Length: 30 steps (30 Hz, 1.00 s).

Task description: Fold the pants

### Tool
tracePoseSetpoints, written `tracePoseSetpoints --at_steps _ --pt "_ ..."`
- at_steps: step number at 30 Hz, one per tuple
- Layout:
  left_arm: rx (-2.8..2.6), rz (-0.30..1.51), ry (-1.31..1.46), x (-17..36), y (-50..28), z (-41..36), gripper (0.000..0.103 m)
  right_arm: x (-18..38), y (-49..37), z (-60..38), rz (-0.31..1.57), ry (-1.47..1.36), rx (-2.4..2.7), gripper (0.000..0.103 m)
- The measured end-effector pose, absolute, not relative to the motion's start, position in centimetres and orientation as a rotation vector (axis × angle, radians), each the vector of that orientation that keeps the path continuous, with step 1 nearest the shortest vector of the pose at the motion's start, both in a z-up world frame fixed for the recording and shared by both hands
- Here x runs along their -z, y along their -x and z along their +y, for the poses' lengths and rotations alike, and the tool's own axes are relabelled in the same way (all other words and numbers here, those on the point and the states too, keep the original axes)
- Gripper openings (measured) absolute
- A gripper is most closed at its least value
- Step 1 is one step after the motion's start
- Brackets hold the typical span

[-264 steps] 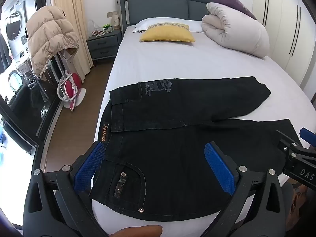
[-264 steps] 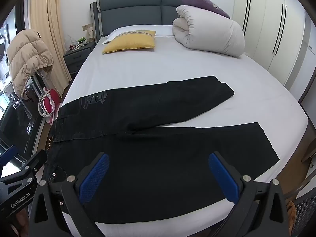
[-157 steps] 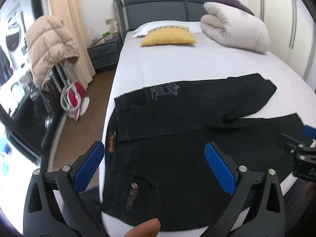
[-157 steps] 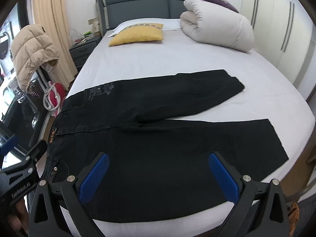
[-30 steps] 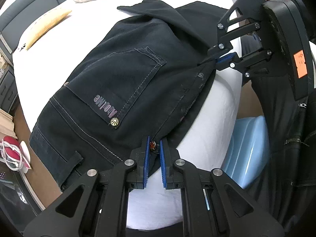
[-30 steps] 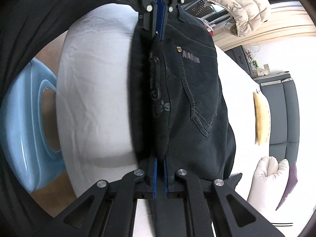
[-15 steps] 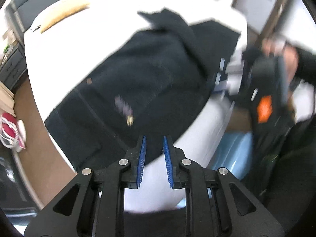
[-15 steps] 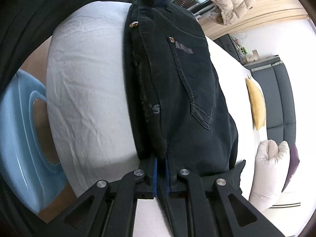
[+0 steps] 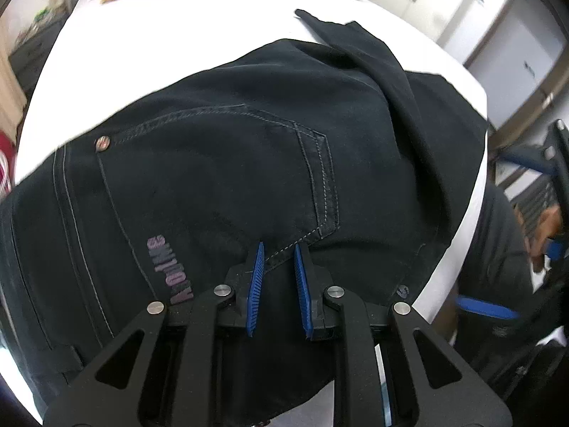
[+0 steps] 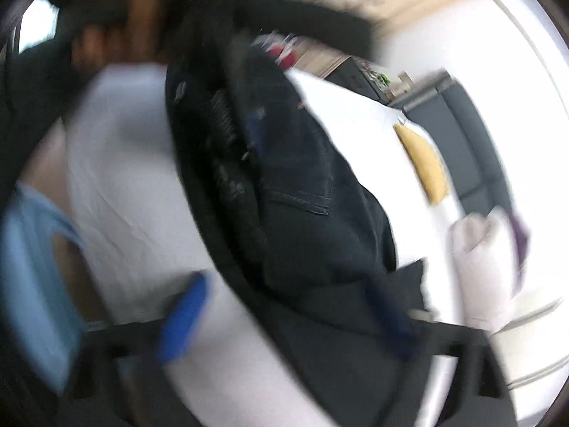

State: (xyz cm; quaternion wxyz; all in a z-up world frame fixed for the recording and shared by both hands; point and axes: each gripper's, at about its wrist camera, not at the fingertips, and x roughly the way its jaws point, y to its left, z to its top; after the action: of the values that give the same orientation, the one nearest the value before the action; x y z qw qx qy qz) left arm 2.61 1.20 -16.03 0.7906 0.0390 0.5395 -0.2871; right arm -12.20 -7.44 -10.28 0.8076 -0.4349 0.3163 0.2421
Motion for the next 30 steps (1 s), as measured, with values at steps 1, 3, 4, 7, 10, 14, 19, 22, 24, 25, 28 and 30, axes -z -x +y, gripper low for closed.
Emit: tracePoseSetpoints --at_steps 1,3,4,7,10,14,19,22,24,25,28,30 --pt "0.614 1.164 -0.064 16.1 -2.8 1.3 0.017 8.7 11.7 -8.8 0.682 0.817 -0.510 0.100" --pt "0.604 1.169 -0.048 16.2 -2.8 0.9 0.017 6.2 8.8 -11.9 0.754 0.606 -0.451 0.098" --pt "0.597 1.171 -0.041 16.2 -2.9 0.9 0.017 5.3 7.0 -13.3 0.776 0.534 -0.414 0.096" --pt "0.579 1.174 -0.036 16.2 -3.0 0.7 0.017 2.6 -0.5 -17.9 0.819 0.313 -0.237 0.091" --pt "0.570 1.171 -0.030 16.0 -3.2 0.5 0.017 2.2 -9.1 -21.6 0.869 0.162 -0.049 0.089" --pt "0.561 1.165 -0.014 17.1 -2.4 1.3 0.017 5.2 -20.2 -24.4 1.005 0.000 0.096 0.074" --pt "0.558 1.168 0.001 17.1 -2.2 1.7 0.017 11.1 -28.4 -25.7 1.147 -0.054 0.267 0.072" --pt "0.564 1.174 0.020 16.9 -2.2 2.6 0.017 14.6 -30.3 -26.7 1.243 -0.116 0.327 0.072" --pt "0.570 1.178 0.026 16.8 -2.4 3.2 0.017 15.5 -30.5 -26.9 1.239 -0.133 0.324 0.072" --pt "0.571 1.179 0.028 16.8 -2.5 3.2 0.017 15.4 -30.5 -26.9 1.220 -0.130 0.313 0.061" --pt "0.571 1.177 0.020 17.0 -2.6 3.3 0.017 14.6 -29.9 -27.8 1.205 -0.176 0.275 0.006" --pt "0.567 1.176 0.013 16.9 -2.6 3.1 0.017 13.8 -29.1 -29.1 1.188 -0.251 0.271 0.006"
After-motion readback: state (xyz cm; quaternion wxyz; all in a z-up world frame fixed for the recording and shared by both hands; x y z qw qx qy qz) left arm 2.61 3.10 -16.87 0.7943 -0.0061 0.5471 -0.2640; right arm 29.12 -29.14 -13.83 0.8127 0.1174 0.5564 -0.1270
